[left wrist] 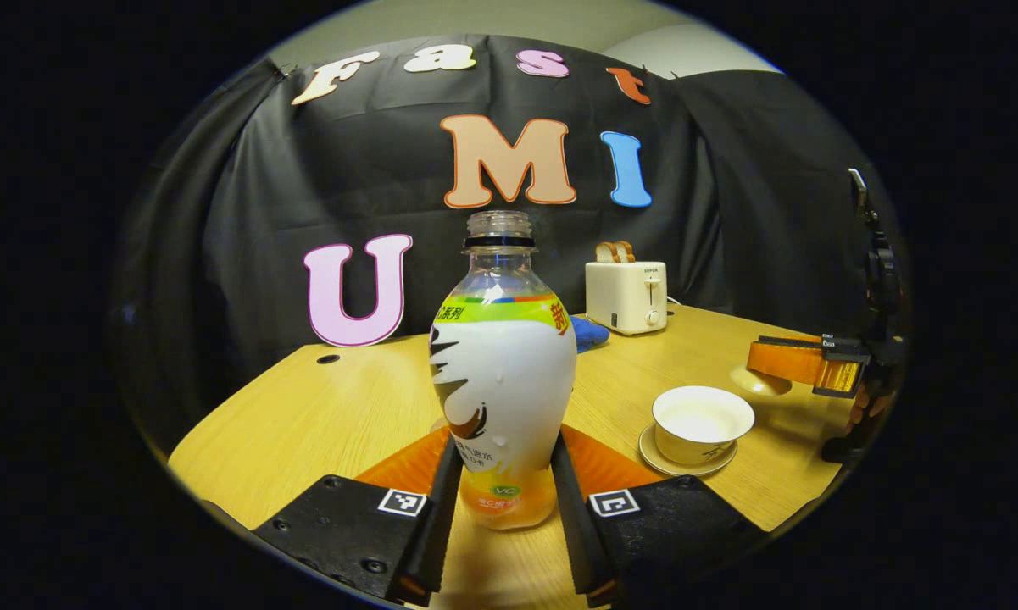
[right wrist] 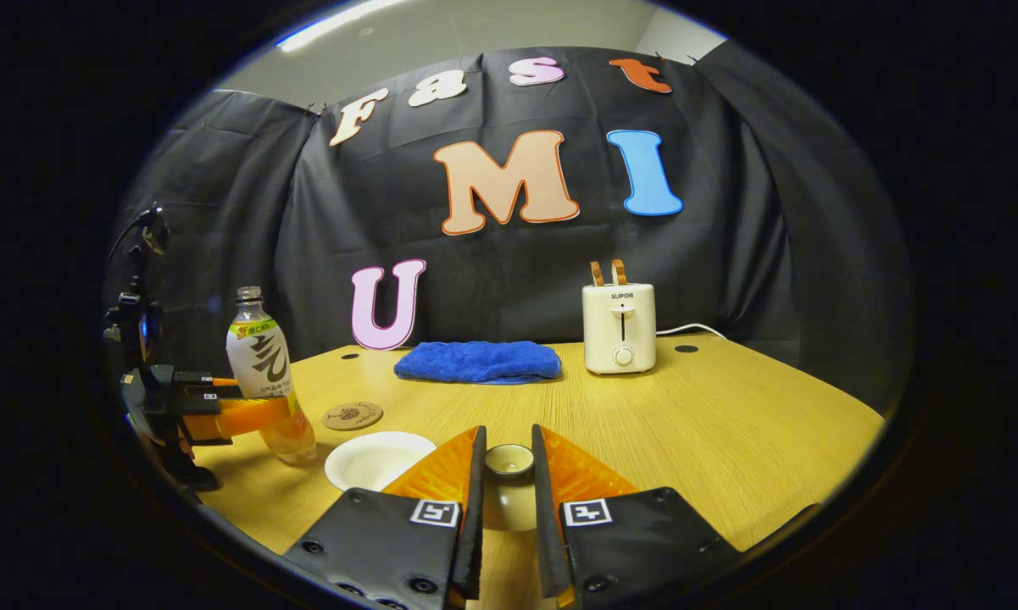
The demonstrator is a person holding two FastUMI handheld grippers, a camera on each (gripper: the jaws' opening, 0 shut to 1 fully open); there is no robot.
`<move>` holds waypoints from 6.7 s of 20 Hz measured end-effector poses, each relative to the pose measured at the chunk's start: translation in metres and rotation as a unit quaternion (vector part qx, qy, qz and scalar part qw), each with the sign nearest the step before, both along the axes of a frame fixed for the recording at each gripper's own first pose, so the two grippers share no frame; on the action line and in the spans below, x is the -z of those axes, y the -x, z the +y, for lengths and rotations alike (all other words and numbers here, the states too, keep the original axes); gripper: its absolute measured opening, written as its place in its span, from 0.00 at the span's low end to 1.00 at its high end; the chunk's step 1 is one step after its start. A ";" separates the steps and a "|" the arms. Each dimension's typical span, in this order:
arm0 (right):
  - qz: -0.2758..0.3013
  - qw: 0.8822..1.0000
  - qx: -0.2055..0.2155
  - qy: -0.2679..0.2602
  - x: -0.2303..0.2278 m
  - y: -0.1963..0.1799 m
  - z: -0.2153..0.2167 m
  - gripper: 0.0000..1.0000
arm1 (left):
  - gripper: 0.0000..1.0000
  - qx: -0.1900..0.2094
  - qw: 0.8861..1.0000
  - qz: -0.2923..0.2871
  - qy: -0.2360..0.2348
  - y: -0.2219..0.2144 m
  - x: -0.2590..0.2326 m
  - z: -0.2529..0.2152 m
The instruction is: Open the teacup lid with one hand, grasp the water bottle and pour water into the teacup with the other hand; after pouring, place the water bottle on the coaster and then close the teacup lid.
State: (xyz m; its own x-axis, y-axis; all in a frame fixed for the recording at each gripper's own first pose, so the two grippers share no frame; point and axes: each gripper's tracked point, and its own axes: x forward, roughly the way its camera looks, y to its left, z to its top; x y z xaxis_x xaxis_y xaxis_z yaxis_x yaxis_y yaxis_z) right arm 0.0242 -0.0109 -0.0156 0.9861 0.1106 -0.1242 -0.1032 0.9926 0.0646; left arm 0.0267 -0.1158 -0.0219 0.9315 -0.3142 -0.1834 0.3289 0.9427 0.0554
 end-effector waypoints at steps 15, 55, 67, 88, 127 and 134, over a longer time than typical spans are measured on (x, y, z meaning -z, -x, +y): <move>-0.004 1.000 0.001 0.003 0.000 0.000 0.000 0.30 | 0.55 0.044 0.970 -0.064 -0.231 -0.013 -0.011 -0.011; -0.009 1.000 -0.008 0.002 -0.002 0.000 0.001 0.32 | 0.55 0.139 0.730 -0.135 -0.655 -0.029 0.009 -0.016; -0.011 1.000 -0.007 0.002 -0.002 0.000 0.001 0.32 | 0.55 0.152 0.663 -0.137 -0.720 -0.029 0.002 -0.013; -0.014 1.000 -0.007 -0.005 -0.004 0.001 0.000 0.30 | 0.57 0.160 0.544 -0.166 -0.807 -0.034 -0.017 -0.011; -0.014 1.000 -0.007 -0.021 -0.005 0.000 -0.003 0.32 | 0.55 0.186 0.563 -0.132 -0.794 -0.027 -0.003 0.001; -0.016 1.000 -0.007 -0.015 -0.005 0.000 -0.002 0.30 | 0.55 0.180 0.681 -0.110 -0.701 -0.013 0.007 0.006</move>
